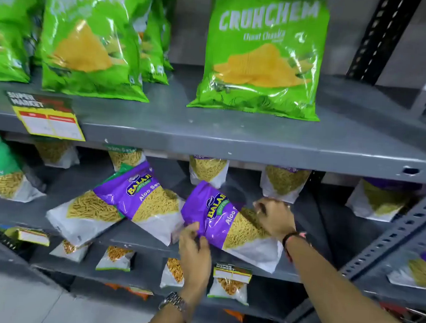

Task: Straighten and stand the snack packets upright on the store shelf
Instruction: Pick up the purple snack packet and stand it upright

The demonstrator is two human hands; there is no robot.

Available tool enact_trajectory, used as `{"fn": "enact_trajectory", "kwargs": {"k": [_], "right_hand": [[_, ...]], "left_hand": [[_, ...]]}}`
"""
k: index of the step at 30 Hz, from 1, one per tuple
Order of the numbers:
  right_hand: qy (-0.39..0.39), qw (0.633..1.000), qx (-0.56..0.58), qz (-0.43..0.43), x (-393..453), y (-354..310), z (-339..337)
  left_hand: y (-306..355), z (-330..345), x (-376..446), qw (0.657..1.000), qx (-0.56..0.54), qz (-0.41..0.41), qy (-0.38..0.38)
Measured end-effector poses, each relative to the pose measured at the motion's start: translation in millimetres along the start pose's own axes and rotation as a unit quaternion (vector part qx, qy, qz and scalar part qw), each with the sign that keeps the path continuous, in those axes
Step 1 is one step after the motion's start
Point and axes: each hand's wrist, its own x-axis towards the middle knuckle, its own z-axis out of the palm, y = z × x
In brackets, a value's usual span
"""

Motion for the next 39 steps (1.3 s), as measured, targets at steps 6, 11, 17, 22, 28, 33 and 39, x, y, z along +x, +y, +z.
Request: {"fn": "enact_trajectory", "kwargs": {"k": [6,11,17,22,28,33,39], "right_hand": [[-0.195,0.968,0.077,0.136,50.0,0.7,33.0],[-0.191,0.944,0.168,0.21,62.3,17.4,47.5],[-0.09,0.923,0.248,0.282,31.3,32.2,34.4],[-0.015,0.882,0.351,0.313,-19.6,36.6,16.4],[0.013,0.781,0.525,0.339,-95.2,23.8,-20.7],[0.024,0.768,0.548,0.331,-136.1,16.3,-43.6],[0.021,0.759,0.562,0.328,-150.0,22.1,-47.5]], "left_hand": [[-36.8,21.1,23.9,0.954,0.037,-0.259,-0.144],[-37.3,30.5,29.2,0.957,-0.03,-0.238,-0.164],[-31.3,24.2,23.8,0.941,-0.151,-0.268,-0.142],[-21.1,11.1,18.5,0.96,-0.117,-0.186,-0.171],[13.7,-8.3,27.1,0.954,-0.067,-0.097,-0.275],[39.3,-14.3,30.3,0.935,-0.062,-0.069,-0.342],[48.2,-18.0,28.6,0.918,-0.063,-0.035,-0.389]]}}
